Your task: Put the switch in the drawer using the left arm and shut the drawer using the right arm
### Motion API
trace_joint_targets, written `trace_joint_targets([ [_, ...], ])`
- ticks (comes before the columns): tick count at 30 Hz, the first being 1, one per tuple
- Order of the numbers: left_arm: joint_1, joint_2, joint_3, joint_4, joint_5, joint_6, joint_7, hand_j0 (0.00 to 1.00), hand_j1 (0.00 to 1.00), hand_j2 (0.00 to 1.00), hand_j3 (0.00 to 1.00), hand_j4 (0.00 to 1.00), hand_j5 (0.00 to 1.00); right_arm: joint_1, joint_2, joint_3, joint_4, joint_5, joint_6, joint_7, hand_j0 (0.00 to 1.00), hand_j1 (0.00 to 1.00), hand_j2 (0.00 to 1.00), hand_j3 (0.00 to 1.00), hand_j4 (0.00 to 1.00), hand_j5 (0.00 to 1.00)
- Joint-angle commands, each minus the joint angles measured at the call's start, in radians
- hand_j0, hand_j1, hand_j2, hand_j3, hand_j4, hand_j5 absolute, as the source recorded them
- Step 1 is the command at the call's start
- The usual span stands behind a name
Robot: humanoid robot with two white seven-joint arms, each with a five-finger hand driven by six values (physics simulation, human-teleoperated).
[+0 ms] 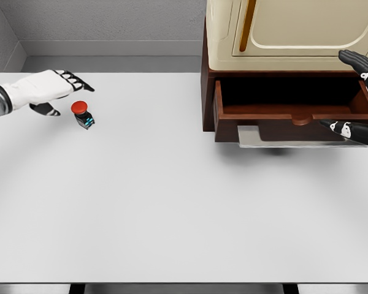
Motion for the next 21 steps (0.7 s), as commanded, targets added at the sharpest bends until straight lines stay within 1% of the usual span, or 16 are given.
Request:
trace_joint_targets([
  [1, 0.0, -0.012, -0.008, 0.006, 0.005, 0.001, 0.0, 0.92, 0.92, 0.92, 0.92, 0.92, 0.92, 0.0, -0.001, 0.0, 0.0, -0.004, -0.001, -0.001, 1.0, 1.0, 1.0, 1.0, 1.0, 1.0],
  [13, 0.0, -0.023, -0.037, -0.006, 0.013, 0.001, 0.002, 0.91, 0.91, 0.91, 0.91, 0.91, 0.91, 0.0, -0.001, -0.001, 0.0, -0.004, -0.001, -0.002, 1.0, 1.0, 1.0, 1.0, 1.0, 1.0],
  [17, 0.002, -0.032, -0.045, -0.008, 0.013, 0.001, 0.0, 0.79, 0.79, 0.79, 0.79, 0.79, 0.79, 0.002, -0.003, -0.001, 0.0, -0.004, -0.001, -0.002, 1.0, 1.0, 1.0, 1.0, 1.0, 1.0],
  [20, 0.002, -0.034, -0.065, -0.008, 0.011, 0.001, 0.0, 0.73, 0.73, 0.73, 0.73, 0.73, 0.73, 0.002, -0.003, -0.001, 0.0, -0.004, -0.001, -0.002, 1.0, 1.0, 1.0, 1.0, 1.0, 1.0],
  [21, 0.002, -0.034, -0.065, -0.008, 0.011, 0.001, 0.0, 0.73, 0.73, 0.73, 0.73, 0.73, 0.73, 0.002, -0.003, -0.001, 0.0, -0.004, -0.001, -0.002, 1.0, 1.0, 1.0, 1.0, 1.0, 1.0],
])
